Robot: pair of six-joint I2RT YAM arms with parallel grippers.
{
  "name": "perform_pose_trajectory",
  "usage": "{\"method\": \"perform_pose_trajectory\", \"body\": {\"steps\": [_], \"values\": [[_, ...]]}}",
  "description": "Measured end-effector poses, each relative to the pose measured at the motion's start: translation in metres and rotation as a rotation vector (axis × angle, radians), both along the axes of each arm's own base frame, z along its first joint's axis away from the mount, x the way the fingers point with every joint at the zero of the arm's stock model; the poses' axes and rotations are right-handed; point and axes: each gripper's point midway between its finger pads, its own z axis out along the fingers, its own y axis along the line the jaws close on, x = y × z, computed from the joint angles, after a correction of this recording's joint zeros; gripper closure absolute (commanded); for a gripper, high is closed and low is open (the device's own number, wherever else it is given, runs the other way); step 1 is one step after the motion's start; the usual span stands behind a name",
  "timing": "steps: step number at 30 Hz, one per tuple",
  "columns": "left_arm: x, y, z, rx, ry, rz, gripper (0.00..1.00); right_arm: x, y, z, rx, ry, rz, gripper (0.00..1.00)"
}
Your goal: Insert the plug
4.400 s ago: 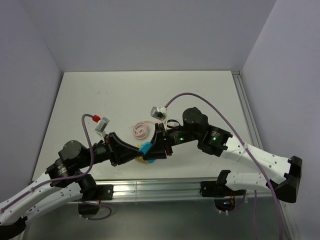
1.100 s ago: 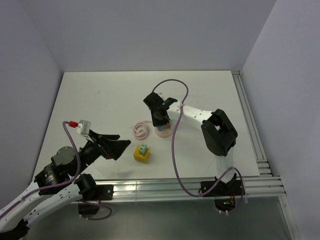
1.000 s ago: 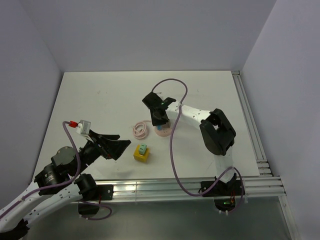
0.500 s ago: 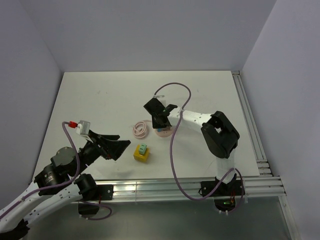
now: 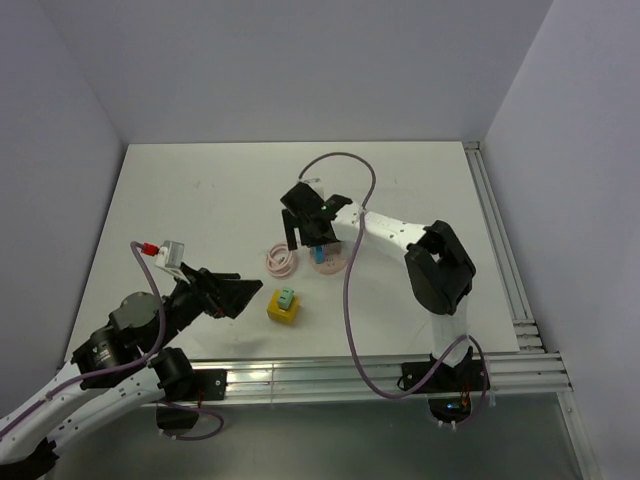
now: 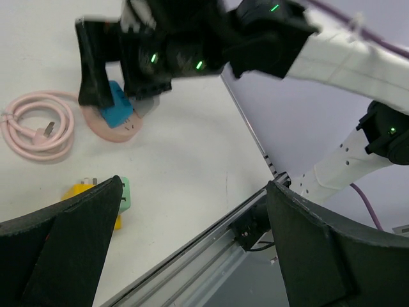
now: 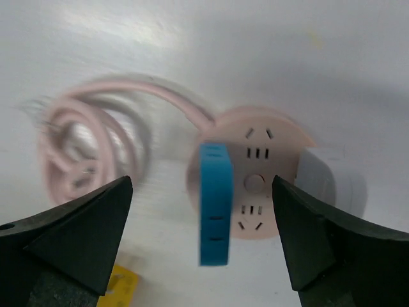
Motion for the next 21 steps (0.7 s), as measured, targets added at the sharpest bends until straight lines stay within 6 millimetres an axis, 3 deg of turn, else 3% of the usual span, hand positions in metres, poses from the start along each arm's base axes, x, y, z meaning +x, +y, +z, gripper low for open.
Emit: {"method": "perform_pose_trajectory", "body": {"steps": [5,8,11,13,15,21], "values": [[0.003,0.001,-0.010,0.004,0.058,0.030,0.00,0.031,0.027,0.098,0.121,-0.172,0.029,0.00],[0.006,0.003,-0.016,0.007,0.107,0.060,0.00,0.016,0.017,0.155,0.208,-0.256,0.041,0.00],[0.010,0.004,-0.023,0.025,0.171,0.099,0.00,-0.018,-0.006,0.190,0.307,-0.322,0.063,0.00],[0.012,0.004,-0.030,0.038,0.206,0.120,0.00,-0.047,-0.031,0.191,0.355,-0.343,0.065,0.00],[0.013,0.004,-0.037,0.042,0.241,0.133,0.00,-0.071,-0.050,0.179,0.388,-0.343,0.062,0.00],[0.013,0.007,-0.071,0.005,0.331,0.178,0.01,-0.131,-0.108,0.079,0.371,-0.239,0.005,0.00]]}}
